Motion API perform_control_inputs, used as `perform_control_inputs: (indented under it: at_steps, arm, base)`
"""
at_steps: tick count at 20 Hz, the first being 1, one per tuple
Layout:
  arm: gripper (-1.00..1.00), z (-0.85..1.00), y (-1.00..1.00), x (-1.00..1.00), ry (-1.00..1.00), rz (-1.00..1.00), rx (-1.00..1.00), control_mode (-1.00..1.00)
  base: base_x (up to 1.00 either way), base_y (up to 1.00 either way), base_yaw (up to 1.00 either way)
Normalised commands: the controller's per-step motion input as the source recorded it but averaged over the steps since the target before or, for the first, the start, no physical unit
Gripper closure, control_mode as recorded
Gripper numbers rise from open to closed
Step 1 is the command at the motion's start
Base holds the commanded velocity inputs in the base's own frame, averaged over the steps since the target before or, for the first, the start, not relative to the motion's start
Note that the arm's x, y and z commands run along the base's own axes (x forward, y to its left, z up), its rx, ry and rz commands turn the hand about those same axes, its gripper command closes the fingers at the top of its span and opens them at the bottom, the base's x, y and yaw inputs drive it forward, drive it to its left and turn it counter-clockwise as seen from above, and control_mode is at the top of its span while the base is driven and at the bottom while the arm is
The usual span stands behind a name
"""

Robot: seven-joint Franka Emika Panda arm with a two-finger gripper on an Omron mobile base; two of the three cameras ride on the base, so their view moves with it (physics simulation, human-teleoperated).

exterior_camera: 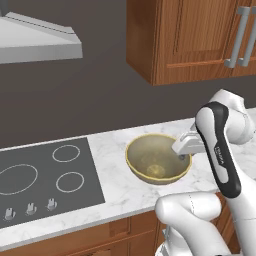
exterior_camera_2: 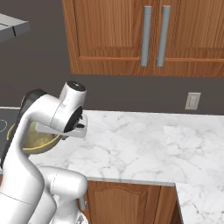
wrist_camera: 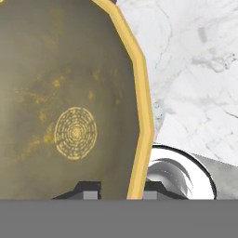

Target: Pick the cup and bowl from the counter and place them on the counter next to the sink.

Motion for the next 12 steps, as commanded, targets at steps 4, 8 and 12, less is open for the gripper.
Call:
perform_control_inputs:
  at_steps: [4,8,12]
  arm:
    - [1.0,0.0,0.0,0.0,0.0,0.0,0.0,-1.0]
    - [1.0,0.0,0.0,0.0,0.0,0.0,0.0,1.0]
    - [1.0,0.0,0.0,0.0,0.0,0.0,0.0,1.0]
  base:
    - [0.0,0.0,0.0]
    - [0.0,0.0,0.0]
    - [-0.31,0.0,0.0]
